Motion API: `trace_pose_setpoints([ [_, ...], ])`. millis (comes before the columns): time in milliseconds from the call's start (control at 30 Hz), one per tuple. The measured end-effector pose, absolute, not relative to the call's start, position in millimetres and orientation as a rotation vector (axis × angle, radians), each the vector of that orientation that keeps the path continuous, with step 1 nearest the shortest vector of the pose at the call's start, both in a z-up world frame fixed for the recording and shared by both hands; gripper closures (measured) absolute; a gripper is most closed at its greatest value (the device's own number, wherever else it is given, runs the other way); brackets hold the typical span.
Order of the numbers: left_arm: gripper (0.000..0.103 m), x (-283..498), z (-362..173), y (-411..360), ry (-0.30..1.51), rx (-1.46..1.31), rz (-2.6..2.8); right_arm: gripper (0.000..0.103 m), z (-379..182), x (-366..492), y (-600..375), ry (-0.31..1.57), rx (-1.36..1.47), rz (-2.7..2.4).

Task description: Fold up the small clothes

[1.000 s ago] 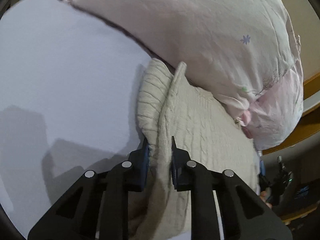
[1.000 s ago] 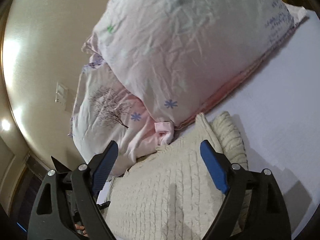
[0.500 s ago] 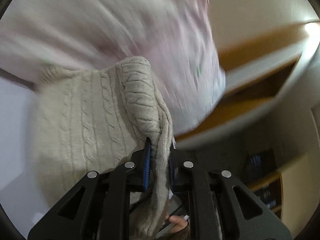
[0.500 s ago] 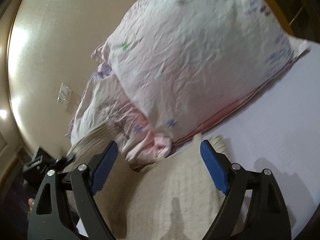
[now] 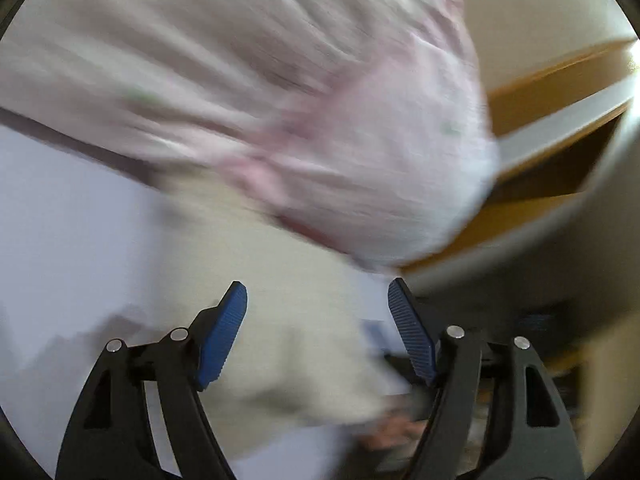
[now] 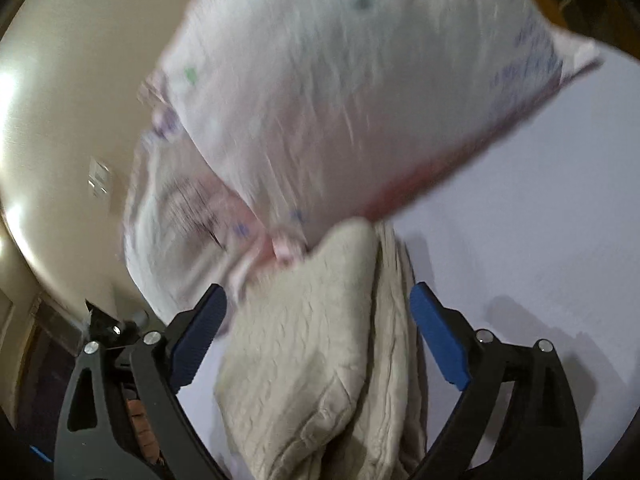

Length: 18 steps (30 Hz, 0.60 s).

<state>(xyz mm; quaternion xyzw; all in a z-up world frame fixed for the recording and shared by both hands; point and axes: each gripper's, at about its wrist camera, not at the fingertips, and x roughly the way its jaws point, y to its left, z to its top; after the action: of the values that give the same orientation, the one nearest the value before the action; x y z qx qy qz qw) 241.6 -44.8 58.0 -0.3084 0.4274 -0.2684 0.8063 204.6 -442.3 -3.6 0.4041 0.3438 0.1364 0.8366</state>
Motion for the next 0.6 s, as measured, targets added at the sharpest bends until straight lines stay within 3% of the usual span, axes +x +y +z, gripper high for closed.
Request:
trace_pose_setpoints([
  [200,0.029,245.6,2.8,-45.2,1.121,-0.614,-0.518,0.01,-19.6,230.9,-425.5,0.934,0.764,0.221],
  [367,0.022,239.9,-21.3,-64.0,1.137,-0.604,-0.546,0.012,-21.7,234.9,-413.5,0.967,0.691,0.261],
  [400,0.021,241.5,-21.6,-68.5,1.125,-0.607,-0.554,0.019,-21.4,236.3,-409.9,0.965,0.68,0.267],
  [467,0.021,247.8,-22.2,-80.3,1.124,-0.619,-0.594,0.06,-26.1,235.2,-405.2,0.952,0.689,0.279],
  [533,0.029,254.2,-21.0,-93.9,1.111,-0.583,-0.587,0.069,-29.7,231.9,-402.7,0.932,0.753,0.313],
  [600,0.055,251.7,-16.3,-90.0,1.106,-0.573,-0.606,0.071,-23.2,223.6,-397.7,0.899,0.776,0.346],
])
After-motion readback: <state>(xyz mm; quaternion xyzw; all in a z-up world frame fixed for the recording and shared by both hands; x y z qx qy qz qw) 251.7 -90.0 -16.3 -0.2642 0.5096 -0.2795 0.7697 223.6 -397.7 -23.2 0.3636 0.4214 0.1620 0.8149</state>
